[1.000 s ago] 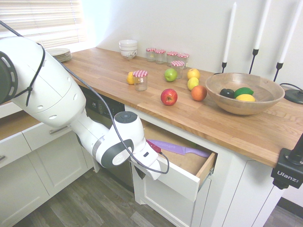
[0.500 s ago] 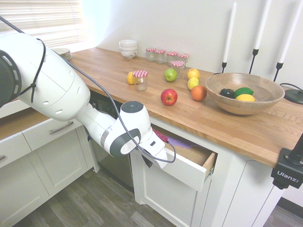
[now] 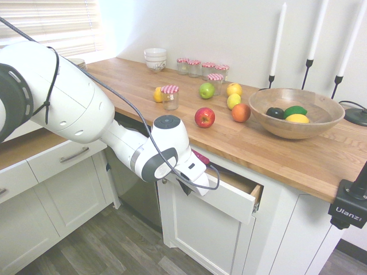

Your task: Close the drawer

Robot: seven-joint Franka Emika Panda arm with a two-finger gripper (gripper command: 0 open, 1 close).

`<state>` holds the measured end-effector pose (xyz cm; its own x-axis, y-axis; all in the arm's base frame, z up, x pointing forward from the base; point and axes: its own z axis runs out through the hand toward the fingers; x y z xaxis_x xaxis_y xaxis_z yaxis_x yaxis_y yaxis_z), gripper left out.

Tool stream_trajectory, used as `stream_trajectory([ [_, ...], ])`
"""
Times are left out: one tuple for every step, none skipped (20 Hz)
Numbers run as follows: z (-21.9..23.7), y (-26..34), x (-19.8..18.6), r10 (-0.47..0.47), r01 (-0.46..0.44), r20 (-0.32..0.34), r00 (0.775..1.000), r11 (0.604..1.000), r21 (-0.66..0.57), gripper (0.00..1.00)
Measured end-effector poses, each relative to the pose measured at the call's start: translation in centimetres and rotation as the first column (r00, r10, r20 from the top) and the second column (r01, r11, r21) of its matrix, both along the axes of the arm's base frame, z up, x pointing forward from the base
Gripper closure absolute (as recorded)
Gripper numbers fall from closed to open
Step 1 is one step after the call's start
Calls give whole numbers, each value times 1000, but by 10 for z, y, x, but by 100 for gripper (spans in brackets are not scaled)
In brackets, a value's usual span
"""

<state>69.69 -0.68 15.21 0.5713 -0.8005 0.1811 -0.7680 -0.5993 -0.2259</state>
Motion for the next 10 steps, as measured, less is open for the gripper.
stream_trajectory([
  [-1,2,4,-2,2,1,1000,1000,1,100],
  [-2,3,7,-3,3,1,1000,1000,2,100],
  [-3,5,11,-5,5,3,1000,1000,2,100],
  [-4,7,14,-7,7,3,1000,1000,0,100],
  [-4,8,18,-10,10,2,1000,1000,0,100],
  [-4,9,21,-12,12,2,1000,1000,-1,100],
  [-4,9,25,-13,13,3,1000,1000,-1,100],
  [-3,10,28,-15,15,6,1000,1000,-2,100],
  [-2,10,31,-17,17,11,1000,1000,-2,100],
  [0,11,34,-17,17,14,1000,1000,-2,100],
])
